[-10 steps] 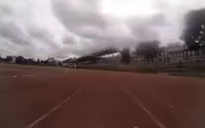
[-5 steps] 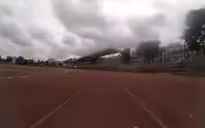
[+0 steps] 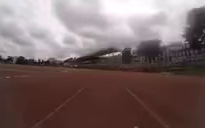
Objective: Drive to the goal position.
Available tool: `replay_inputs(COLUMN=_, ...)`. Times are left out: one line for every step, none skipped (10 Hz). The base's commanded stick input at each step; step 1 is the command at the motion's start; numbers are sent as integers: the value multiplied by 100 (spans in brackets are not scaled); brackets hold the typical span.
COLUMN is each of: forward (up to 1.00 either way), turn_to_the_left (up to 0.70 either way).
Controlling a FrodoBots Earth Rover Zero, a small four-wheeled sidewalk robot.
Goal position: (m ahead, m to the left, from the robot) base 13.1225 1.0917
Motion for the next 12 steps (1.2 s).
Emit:
replay_inputs(forward=70, turn_to_the_left=0)
replay_inputs(forward=70, turn_to_the_left=0)
replay_inputs(forward=70, turn_to_the_left=0)
replay_inputs(forward=70, turn_to_the_left=0)
replay_inputs(forward=70, turn_to_the_left=0)
replay_inputs(forward=70, turn_to_the_left=0)
replay_inputs(forward=70, turn_to_the_left=0)
replay_inputs(forward=70, turn_to_the_left=0)
replay_inputs(forward=70, turn_to_the_left=0)
replay_inputs(forward=70, turn_to_the_left=0)
replay_inputs(forward=70, turn_to_the_left=0)
replay_inputs(forward=70, turn_to_the_left=0)
